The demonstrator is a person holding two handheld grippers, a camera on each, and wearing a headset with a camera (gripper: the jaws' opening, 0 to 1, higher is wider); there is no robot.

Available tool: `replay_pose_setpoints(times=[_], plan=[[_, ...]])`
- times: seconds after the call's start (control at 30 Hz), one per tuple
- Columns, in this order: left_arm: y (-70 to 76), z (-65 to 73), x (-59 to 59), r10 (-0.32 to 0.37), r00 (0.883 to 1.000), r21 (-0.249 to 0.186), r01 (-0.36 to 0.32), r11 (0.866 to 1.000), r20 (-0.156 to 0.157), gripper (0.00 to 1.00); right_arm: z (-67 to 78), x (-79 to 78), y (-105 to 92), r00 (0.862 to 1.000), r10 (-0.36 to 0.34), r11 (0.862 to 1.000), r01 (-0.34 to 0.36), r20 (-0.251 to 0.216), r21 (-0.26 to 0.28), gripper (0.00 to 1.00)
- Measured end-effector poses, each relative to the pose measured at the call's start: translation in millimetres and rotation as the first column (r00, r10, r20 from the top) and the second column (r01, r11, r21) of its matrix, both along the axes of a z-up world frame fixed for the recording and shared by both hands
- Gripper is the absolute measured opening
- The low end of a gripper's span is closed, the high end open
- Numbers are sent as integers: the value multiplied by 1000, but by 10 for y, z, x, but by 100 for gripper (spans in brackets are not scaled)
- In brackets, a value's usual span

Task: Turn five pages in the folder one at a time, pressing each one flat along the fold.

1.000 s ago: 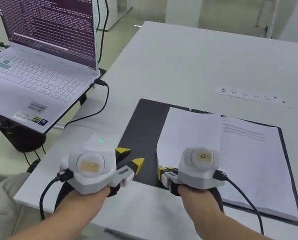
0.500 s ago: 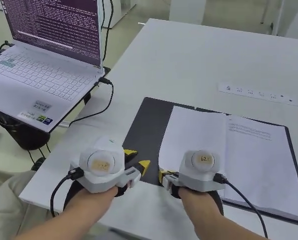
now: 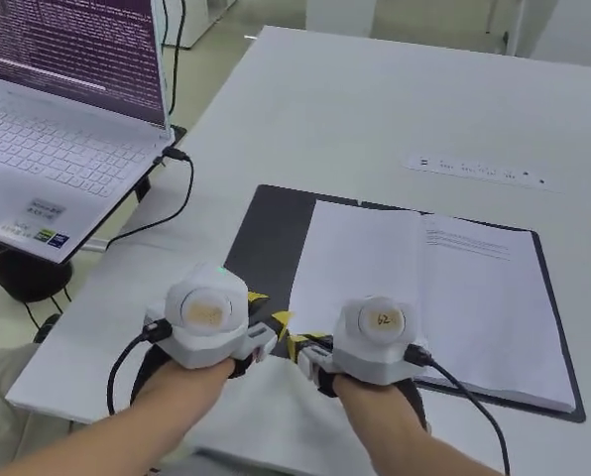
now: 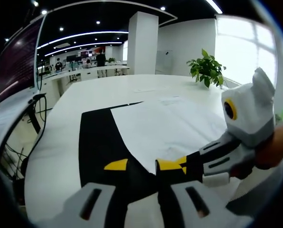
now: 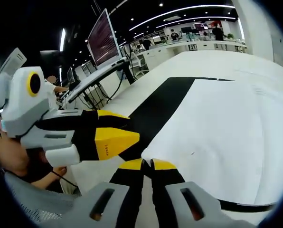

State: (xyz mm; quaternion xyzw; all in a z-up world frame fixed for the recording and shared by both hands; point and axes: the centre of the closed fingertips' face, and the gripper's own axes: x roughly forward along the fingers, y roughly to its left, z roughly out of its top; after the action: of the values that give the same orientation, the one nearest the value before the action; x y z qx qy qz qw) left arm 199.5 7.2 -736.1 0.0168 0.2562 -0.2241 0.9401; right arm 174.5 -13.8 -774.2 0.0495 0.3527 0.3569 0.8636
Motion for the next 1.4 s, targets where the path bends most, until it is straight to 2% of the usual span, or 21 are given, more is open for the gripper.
replay_pose_setpoints(times=[0.1, 0.3, 0.4, 0.43, 0.57, 0.63, 0.67, 0.7, 0.73, 0.83, 0.9, 1.03, 1.3, 1.4], plan=[[-99, -21, 43, -10, 1000, -8, 10, 1000, -4, 20, 51, 28, -116, 999, -40, 999, 40, 0, 26, 4], [-335, -165, 82, -45, 999, -2, 45, 999, -29, 19, 102, 100, -431, 996, -88, 996, 88, 18, 22, 1], [-413, -286, 80, -52, 997, 7, 52, 999, -50, 19, 104, 168, -601, 992, -121, 993, 121, 23, 14, 0], [-426, -347, 67, -51, 997, 14, 52, 999, -66, 19, 111, 200, -665, 991, -134, 991, 134, 24, 21, 0], [-410, -509, 19, -36, 993, 50, 41, 998, -109, 20, 125, 294, -860, 984, -173, 985, 173, 29, 21, 0], [-373, -533, 17, -17, 995, 70, 24, 997, -94, 19, 121, 353, -942, 982, -186, 982, 186, 38, 13, 0], [-378, -503, 49, -33, 997, 81, 38, 996, -64, 18, 125, 370, -968, 980, -194, 981, 194, 34, 15, 0], [-371, -512, 30, -29, 997, 91, 35, 995, -70, 17, 128, 389, -995, 979, -201, 980, 200, 34, 18, 0], [-370, -515, 19, -34, 997, 102, 40, 994, -64, 17, 131, 422, -1039, 977, -210, 978, 209, 40, 16, 0], [-355, -518, 14, -28, 999, 87, 31, 996, -35, 17, 116, 504, -1130, 972, -229, 973, 229, 41, 15, 0], [-344, -514, 25, -9, 999, 63, 11, 998, -35, 17, 108, 549, -1176, 970, -238, 971, 238, 43, 13, 0], [-346, -519, 26, -14, 999, 88, 17, 996, -33, 18, 73, 710, -1289, 965, -256, 967, 256, 59, 6, 0], [-333, -524, 25, 11, 1000, 84, -10, 996, -18, 18, 64, 1075, -1478, 959, -266, 963, 269, 100, -15, 0], [-335, -524, 28, 11, 1000, 85, -10, 996, -17, 18, 85, 1181, -1516, 954, -275, 961, 277, 116, 0, 0]])
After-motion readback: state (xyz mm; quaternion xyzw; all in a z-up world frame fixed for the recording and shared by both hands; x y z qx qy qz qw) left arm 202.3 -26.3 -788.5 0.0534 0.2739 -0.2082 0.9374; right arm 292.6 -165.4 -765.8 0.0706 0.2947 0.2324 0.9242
